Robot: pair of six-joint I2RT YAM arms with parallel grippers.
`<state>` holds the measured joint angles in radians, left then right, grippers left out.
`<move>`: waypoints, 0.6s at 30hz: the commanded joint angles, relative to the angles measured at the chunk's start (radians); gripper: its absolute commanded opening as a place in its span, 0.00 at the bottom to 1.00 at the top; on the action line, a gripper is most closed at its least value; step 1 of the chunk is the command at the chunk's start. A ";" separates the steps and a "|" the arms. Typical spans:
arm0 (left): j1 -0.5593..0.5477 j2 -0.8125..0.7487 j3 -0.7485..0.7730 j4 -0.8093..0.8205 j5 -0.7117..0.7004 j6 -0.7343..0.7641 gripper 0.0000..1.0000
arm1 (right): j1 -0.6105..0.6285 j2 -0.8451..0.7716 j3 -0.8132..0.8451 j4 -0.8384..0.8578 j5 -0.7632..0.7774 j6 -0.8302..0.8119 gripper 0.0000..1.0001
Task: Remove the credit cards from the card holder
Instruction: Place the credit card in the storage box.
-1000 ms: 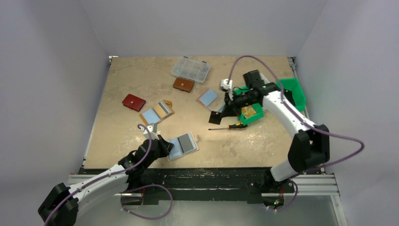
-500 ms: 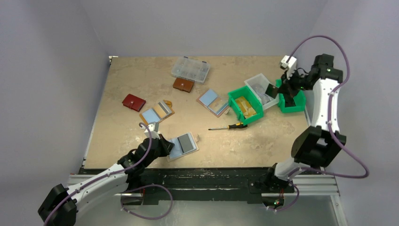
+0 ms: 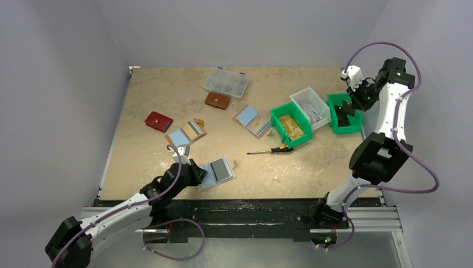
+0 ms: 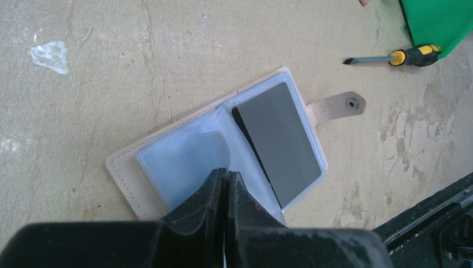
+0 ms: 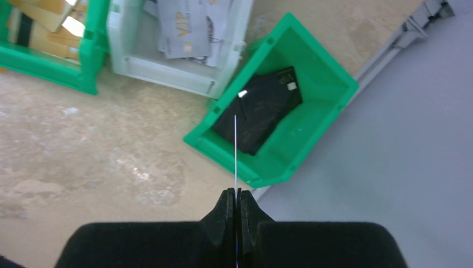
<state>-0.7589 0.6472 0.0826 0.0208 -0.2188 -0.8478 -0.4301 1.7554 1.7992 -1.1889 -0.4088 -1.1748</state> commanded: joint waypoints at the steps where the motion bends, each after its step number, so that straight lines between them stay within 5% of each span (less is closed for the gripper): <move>1: 0.006 0.008 0.043 0.047 0.015 0.021 0.00 | 0.001 0.054 0.071 0.054 0.137 -0.001 0.00; 18: 0.006 0.054 0.065 0.078 0.037 0.012 0.00 | 0.051 0.233 0.165 0.129 0.222 0.013 0.00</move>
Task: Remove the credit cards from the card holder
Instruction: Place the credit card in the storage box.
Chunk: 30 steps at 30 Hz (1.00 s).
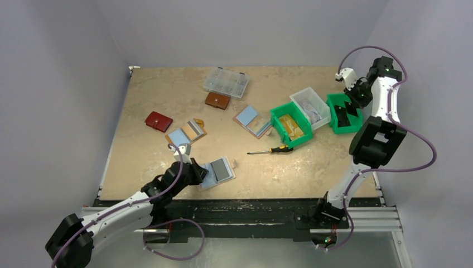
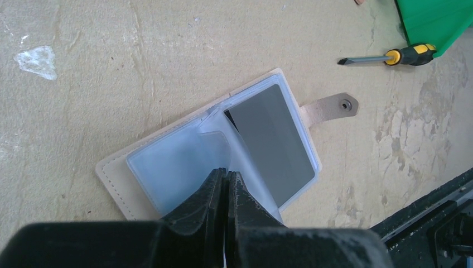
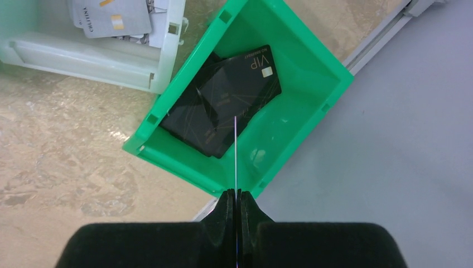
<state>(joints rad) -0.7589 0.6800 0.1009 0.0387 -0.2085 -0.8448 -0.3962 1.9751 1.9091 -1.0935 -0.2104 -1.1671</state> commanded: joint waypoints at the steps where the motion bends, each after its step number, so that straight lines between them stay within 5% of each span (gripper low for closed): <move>1: 0.007 0.029 0.050 0.063 0.029 0.008 0.00 | 0.020 0.024 0.062 0.033 0.023 0.006 0.00; 23: 0.007 0.009 0.033 0.061 0.041 0.000 0.00 | 0.023 0.196 0.187 -0.109 -0.009 0.043 0.00; 30: 0.006 0.016 0.033 0.071 0.047 0.000 0.00 | 0.025 0.197 0.160 -0.014 0.040 0.108 0.22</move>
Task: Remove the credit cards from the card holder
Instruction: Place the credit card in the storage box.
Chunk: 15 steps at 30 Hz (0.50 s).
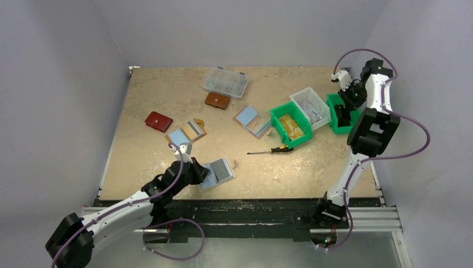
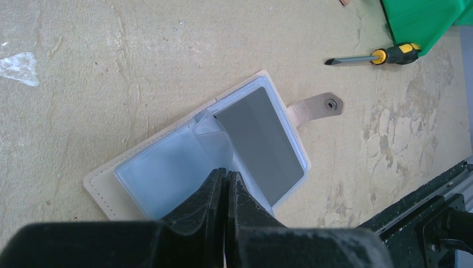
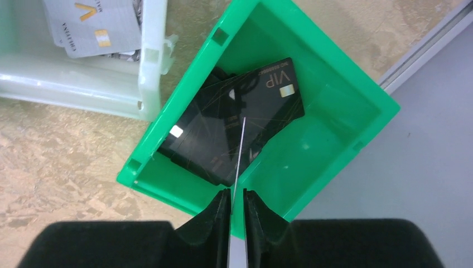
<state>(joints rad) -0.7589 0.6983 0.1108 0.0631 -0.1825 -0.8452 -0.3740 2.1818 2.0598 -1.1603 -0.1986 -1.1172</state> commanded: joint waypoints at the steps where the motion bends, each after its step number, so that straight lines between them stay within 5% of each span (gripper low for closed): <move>1: 0.006 -0.002 0.022 0.048 0.022 -0.002 0.00 | 0.004 -0.019 -0.007 0.088 0.038 0.076 0.27; 6: 0.006 0.003 0.024 0.054 0.025 -0.003 0.00 | 0.012 -0.079 -0.093 0.260 0.089 0.147 0.40; 15: 0.006 -0.002 0.026 0.052 0.026 -0.003 0.00 | 0.031 -0.163 -0.173 0.418 0.148 0.201 0.49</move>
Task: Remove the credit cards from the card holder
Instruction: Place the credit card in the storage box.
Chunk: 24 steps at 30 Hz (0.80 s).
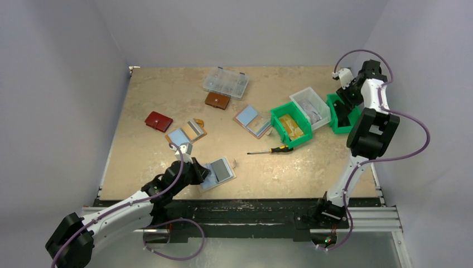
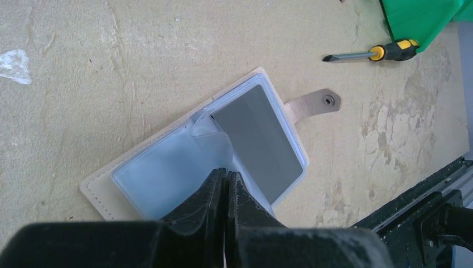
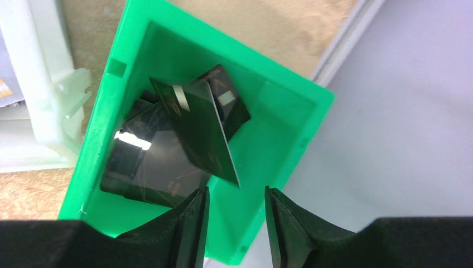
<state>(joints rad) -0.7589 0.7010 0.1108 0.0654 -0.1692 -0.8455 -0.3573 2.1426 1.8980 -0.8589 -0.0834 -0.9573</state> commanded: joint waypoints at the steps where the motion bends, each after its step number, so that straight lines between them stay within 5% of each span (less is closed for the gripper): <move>1: 0.006 -0.005 0.026 0.050 0.014 -0.003 0.00 | 0.014 -0.134 -0.016 0.123 0.030 0.045 0.49; 12: 0.006 -0.014 0.019 0.073 0.041 0.014 0.00 | 0.041 -0.294 -0.089 0.070 -0.107 0.060 0.49; 18: 0.007 0.042 0.014 0.189 0.134 0.058 0.00 | 0.103 -0.552 -0.310 0.028 -0.442 0.055 0.50; 24: 0.006 0.149 0.043 0.282 0.214 0.083 0.00 | 0.296 -0.742 -0.585 0.060 -0.788 0.100 0.52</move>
<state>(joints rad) -0.7586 0.8028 0.1108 0.2222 -0.0410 -0.7998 -0.1795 1.4841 1.4521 -0.8051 -0.5522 -0.9035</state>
